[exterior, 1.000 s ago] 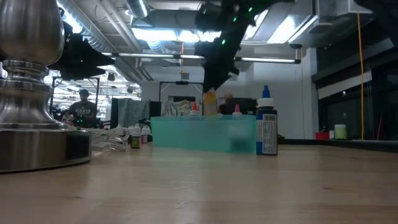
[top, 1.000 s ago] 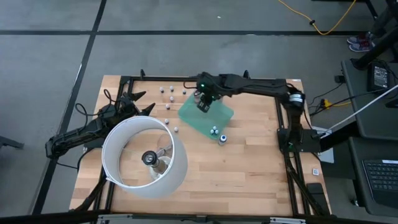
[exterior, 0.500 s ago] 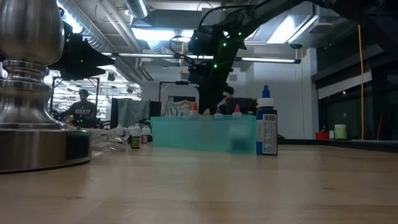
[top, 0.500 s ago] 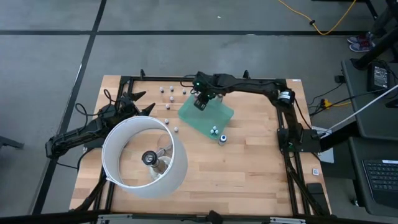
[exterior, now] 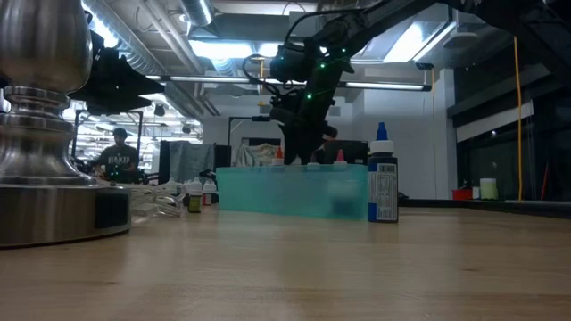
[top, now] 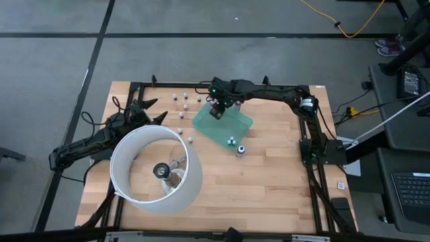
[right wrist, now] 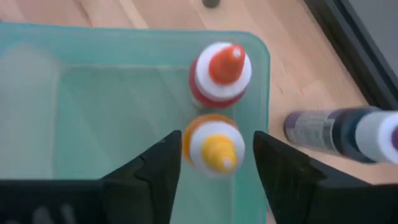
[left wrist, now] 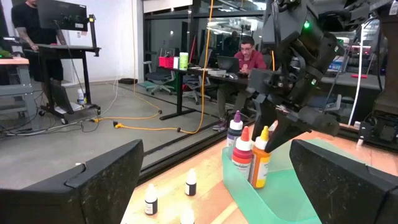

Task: Pick & Place food coloring
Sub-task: Put the large yellow food coloring bottle into the green bin, then put the large blue food coloring bottle into the green bin

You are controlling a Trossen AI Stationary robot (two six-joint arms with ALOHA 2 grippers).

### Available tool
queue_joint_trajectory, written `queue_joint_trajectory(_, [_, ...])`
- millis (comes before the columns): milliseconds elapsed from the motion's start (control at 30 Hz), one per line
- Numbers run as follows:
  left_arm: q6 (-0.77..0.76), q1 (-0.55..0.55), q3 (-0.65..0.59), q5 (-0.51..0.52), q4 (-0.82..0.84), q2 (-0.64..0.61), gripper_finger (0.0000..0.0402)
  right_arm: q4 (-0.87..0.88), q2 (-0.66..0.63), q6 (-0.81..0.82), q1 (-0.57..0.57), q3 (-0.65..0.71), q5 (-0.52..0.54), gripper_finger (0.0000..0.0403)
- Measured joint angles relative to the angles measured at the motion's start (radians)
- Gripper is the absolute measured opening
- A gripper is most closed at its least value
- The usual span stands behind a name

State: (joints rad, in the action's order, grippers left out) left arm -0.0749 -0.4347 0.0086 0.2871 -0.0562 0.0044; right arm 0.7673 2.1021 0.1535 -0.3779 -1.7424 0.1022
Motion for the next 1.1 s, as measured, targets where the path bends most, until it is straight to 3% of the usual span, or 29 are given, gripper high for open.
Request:
queue_joint_trajectory(400, [0.0, 0.0, 0.0, 0.0, 0.0, 0.0, 0.04, 0.045, -0.149, -0.015, 0.007, 0.0, -0.016, 0.0246])
queue_joint_trajectory(633, [0.0, 0.0, 0.0, 0.0, 0.0, 0.0, 0.04, 0.087, -0.264, -0.12, 0.081, 0.001, -0.147, 0.0275])
queue_joint_trajectory(800, [0.0, 0.0, 0.0, 0.0, 0.0, 0.0, 0.04, 0.197, -0.31, -0.157, 0.157, 0.001, -0.128, 0.031])
queue_joint_trajectory(1100, [0.0, 0.0, 0.0, 0.0, 0.0, 0.0, 0.04, 0.343, -0.317, 0.209, 0.292, 0.002, 0.045, 0.0323])
